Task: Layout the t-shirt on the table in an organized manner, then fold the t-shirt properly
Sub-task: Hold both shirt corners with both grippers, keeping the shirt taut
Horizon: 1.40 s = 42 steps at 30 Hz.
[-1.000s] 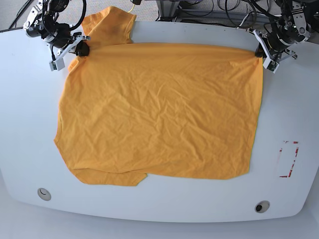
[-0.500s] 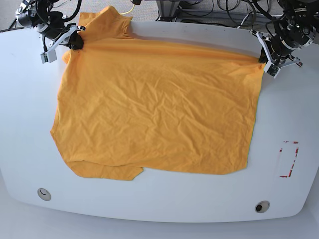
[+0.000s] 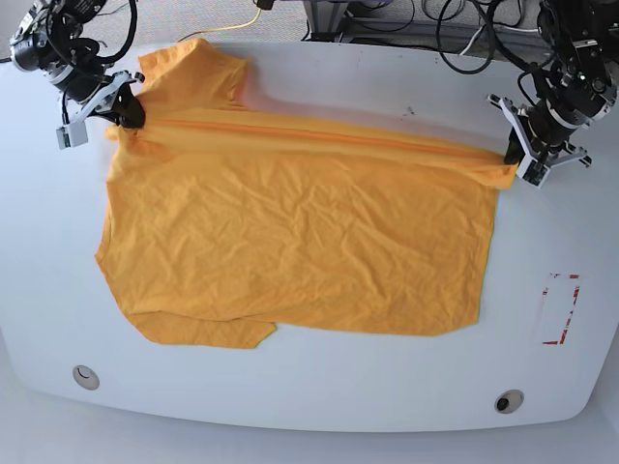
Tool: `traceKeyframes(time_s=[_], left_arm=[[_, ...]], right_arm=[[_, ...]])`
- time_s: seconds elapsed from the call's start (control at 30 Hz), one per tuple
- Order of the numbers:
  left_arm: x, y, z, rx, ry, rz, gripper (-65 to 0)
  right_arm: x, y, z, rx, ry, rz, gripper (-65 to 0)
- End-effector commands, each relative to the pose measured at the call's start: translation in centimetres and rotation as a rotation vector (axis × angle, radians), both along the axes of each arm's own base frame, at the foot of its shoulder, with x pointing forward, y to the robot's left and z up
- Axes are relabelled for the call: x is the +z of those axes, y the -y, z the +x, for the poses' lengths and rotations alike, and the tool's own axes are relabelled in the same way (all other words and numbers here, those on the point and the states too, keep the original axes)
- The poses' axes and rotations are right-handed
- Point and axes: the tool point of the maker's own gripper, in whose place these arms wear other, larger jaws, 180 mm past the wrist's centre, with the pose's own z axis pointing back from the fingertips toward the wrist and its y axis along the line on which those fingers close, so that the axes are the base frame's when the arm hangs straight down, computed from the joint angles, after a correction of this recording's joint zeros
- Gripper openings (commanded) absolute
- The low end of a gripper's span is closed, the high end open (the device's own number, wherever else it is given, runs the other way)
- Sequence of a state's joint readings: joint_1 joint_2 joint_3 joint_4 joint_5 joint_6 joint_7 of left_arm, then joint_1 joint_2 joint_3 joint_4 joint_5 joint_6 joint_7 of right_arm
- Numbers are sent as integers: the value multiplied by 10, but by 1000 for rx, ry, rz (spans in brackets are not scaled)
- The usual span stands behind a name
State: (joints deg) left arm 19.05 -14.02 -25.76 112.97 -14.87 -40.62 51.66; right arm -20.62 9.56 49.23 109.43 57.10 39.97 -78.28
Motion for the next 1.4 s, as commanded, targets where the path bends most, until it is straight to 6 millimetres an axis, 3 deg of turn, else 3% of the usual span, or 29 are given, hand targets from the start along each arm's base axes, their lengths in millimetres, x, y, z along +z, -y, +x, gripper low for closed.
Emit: traceKeyframes(time_s=[0.0, 0.2, 0.4, 0.53, 0.83, 1.0, 1.37], left_arm=[[15, -7, 13, 9, 48, 31, -650], [18, -14, 26, 32, 43, 47, -650], [26, -22, 42, 62, 34, 71, -650], [26, -14, 48, 37, 36, 65, -650], [12, 6, 50, -23, -4, 48, -650], [-5, 5, 47, -14, -55, 24, -650], [-11, -3, 70, 20, -66, -17, -650]], right_arm=[[14, 7, 13, 7, 56, -28, -650], [26, 8, 33, 7, 117, -30, -650], [20, 2, 50, 28, 119, 18, -650], [12, 2, 57, 23, 106, 57, -650], [8, 7, 75, -3, 116, 111, -650], [12, 10, 81, -10, 125, 110, -650], [21, 11, 93, -34, 146, 129, -650]])
